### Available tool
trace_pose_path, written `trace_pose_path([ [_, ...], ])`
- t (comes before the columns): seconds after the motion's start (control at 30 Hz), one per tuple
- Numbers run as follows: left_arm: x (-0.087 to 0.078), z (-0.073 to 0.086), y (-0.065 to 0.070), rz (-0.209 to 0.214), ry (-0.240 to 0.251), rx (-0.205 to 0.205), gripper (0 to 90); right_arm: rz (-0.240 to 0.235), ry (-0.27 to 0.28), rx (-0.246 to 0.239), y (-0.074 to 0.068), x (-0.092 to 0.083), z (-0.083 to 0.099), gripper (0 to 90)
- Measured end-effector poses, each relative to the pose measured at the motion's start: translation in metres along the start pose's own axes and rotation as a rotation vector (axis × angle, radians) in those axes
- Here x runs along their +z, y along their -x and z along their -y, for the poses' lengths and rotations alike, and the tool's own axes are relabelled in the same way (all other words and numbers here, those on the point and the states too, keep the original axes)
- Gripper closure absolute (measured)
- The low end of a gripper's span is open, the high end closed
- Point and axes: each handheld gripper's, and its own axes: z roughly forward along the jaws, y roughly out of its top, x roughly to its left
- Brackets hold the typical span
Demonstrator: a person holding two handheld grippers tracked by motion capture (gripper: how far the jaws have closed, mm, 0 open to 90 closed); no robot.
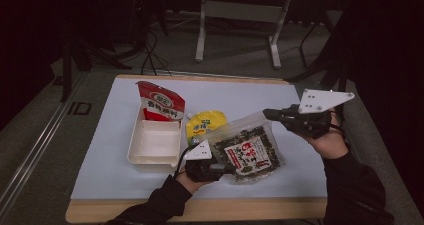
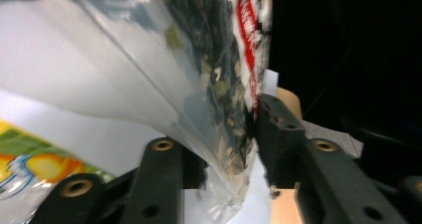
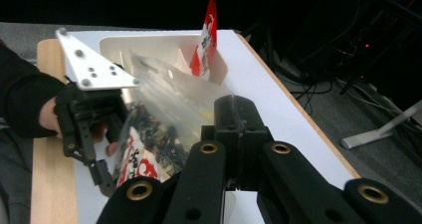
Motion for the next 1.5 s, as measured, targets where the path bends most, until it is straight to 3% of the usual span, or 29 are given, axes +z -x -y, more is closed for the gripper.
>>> trace_pose_path([
  [0.2,-0.009,-0.015,0.013,-0.049,-0.037,0.038,73.1,0.031,0.006,0.007,0.005,-0.006,0.001,90.0],
  [0.37,-0.014,-0.026,0.019,-0.032,-0.054,0.021,74.4,0.034,0.039,0.03,0.008,-0.011,0.003,90.0],
  [0.5,-0.018,-0.034,0.021,-0.044,-0.073,0.02,74.8,0.027,0.058,0.045,0.01,-0.014,0.002,87.9],
  [0.67,-0.029,-0.046,0.024,-0.065,-0.059,0.021,75.2,0.016,0.105,0.093,0.013,-0.02,0.006,64.4],
  [0.83,-0.045,-0.061,0.027,-0.096,-0.047,0.054,75.3,0.037,0.128,0.154,0.015,-0.021,0.017,51.5],
  [1.03,-0.066,-0.074,0.027,-0.136,-0.042,0.075,75.3,0.045,0.109,0.231,0.016,-0.011,0.041,46.9],
  [1.23,-0.084,-0.083,0.024,-0.164,-0.057,0.078,75.3,0.047,0.136,0.303,0.019,-0.003,0.062,41.9],
  [1.3,-0.089,-0.085,0.024,-0.175,-0.057,0.08,75.3,0.062,0.125,0.308,0.018,0.001,0.067,41.2],
  [1.4,-0.097,-0.088,0.024,-0.183,-0.068,0.087,75.3,0.09,0.126,0.319,0.016,0.005,0.072,33.2],
  [1.5,-0.105,-0.091,0.024,-0.193,-0.085,0.099,75.3,0.087,0.144,0.334,0.014,0.007,0.077,24.7],
])
